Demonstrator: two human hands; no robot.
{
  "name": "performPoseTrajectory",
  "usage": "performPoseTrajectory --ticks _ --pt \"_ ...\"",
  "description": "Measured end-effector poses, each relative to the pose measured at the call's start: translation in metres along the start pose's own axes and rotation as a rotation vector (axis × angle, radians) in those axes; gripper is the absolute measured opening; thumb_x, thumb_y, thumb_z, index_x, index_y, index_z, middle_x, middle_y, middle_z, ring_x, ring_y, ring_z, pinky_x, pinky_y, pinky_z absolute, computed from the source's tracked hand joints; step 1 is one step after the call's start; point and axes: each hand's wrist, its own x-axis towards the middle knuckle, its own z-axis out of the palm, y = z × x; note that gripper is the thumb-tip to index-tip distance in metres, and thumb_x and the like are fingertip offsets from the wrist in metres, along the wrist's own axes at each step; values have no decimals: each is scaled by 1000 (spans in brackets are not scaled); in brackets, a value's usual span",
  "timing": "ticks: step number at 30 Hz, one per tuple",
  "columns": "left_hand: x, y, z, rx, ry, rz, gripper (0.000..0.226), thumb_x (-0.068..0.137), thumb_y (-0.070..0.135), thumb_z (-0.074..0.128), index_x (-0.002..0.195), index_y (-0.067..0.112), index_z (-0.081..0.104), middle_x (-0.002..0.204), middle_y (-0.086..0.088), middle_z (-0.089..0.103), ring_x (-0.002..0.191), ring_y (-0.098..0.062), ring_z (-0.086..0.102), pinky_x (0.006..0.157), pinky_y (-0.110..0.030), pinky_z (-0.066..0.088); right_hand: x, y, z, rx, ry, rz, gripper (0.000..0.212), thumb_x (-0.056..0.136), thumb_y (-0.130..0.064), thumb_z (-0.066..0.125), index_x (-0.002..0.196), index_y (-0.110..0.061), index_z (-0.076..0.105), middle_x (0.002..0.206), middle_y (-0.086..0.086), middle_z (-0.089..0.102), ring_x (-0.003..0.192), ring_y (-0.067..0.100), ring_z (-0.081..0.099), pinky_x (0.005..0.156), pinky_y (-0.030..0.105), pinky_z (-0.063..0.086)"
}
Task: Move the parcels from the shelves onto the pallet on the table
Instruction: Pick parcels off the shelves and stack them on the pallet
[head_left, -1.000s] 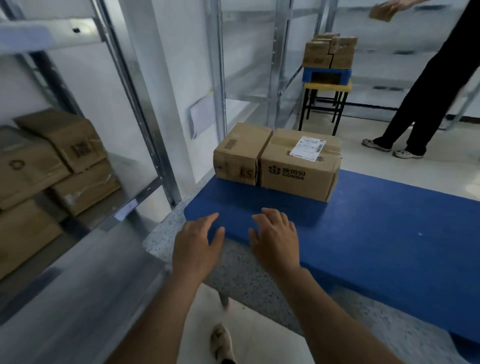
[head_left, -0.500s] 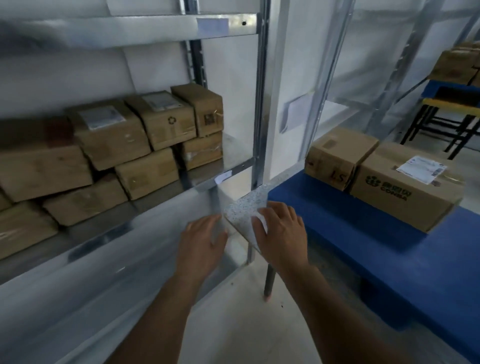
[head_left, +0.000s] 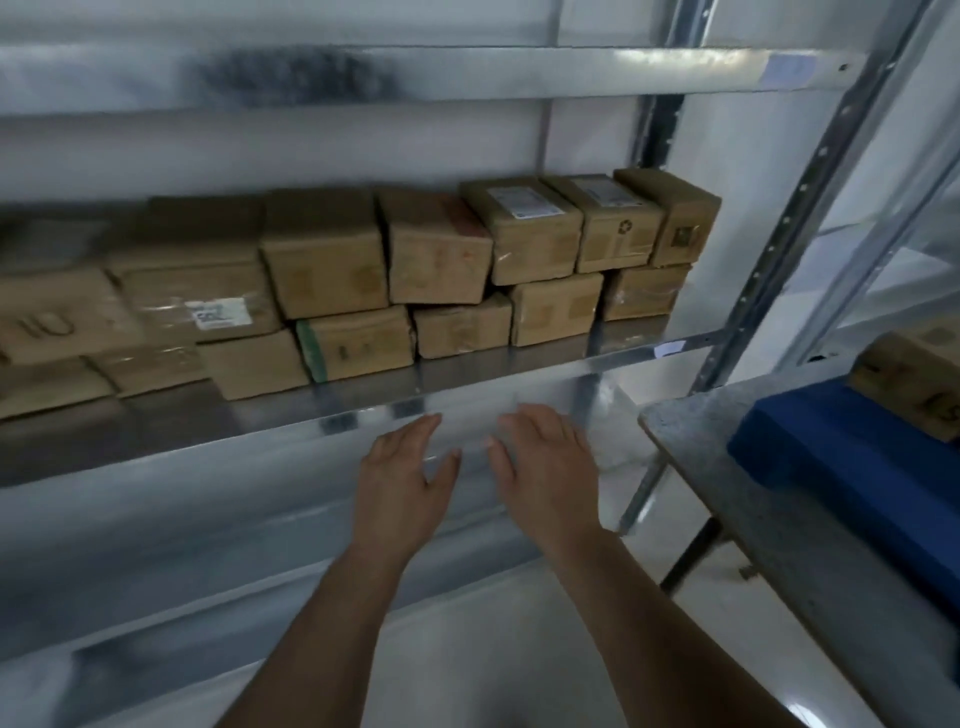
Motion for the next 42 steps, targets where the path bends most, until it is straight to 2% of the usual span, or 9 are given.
performPoseTrajectory --ticks 10,17,23,26,31,33,36,38,42 --pt "-65 -120 -124 33 168 -154 72 80 58 30 129 13 55 126 -9 61 116 -30 52 97 -37 38 -24 -179 32 58 -71 -166 42 86 -38 40 100 -12 69 98 7 68 88 25 65 77 38 52" --pt "-109 -191 -195 93 290 -290 71 81 59 32 133 14 51 131 -8 57 120 -27 49 98 -36 38 -33 -280 59 91 -169 -349 53 89 -43 29 127 -18 55 128 4 54 118 22 49 99 35 34" --pt "-140 -241 -226 136 366 -425 65 83 55 37 126 11 58 122 -10 63 110 -30 58 91 -38 44 -38 -343 100 170 -162 -449 40 84 -43 38 95 -19 69 92 -1 66 82 20 64 72 32 51" --pt "-146 -265 -235 148 384 -493 66 82 56 36 125 11 59 119 -9 64 107 -30 60 89 -38 45 -33 -369 120 195 -181 -506 39 84 -44 39 92 -20 69 90 -2 67 80 19 65 69 31 52" --pt "-135 -302 -266 168 424 -573 75 80 65 31 136 17 48 135 -4 54 124 -23 46 99 -33 37 -9 -423 145 301 -187 -560 38 83 -44 40 91 -21 69 88 -4 67 78 17 65 68 28 51" --pt "-124 -319 -283 168 451 -593 62 90 55 45 140 19 42 139 -2 49 128 -19 41 102 -30 33 4 -445 154 342 -188 -571 42 86 -45 39 101 -20 68 97 -2 67 88 19 64 74 30 50" --pt "-98 -342 -304 187 487 -594 56 92 42 50 142 21 38 142 -2 46 131 -17 38 103 -29 32 31 -473 169 356 -283 -585 54 93 -50 30 130 -18 53 128 1 55 119 20 50 95 34 40" --pt "-79 -354 -315 208 487 -581 56 92 43 49 142 22 38 142 -2 46 130 -18 39 101 -30 33 48 -487 175 379 -268 -598 62 92 -55 23 135 -18 48 133 2 52 122 19 46 96 33 38" --pt "-46 -379 -332 205 492 -593 56 92 46 47 143 24 35 140 -4 48 119 -24 49 97 -35 38 82 -513 185 424 -278 -600 47 99 -45 35 139 -21 41 137 -2 46 124 14 42 95 28 36"
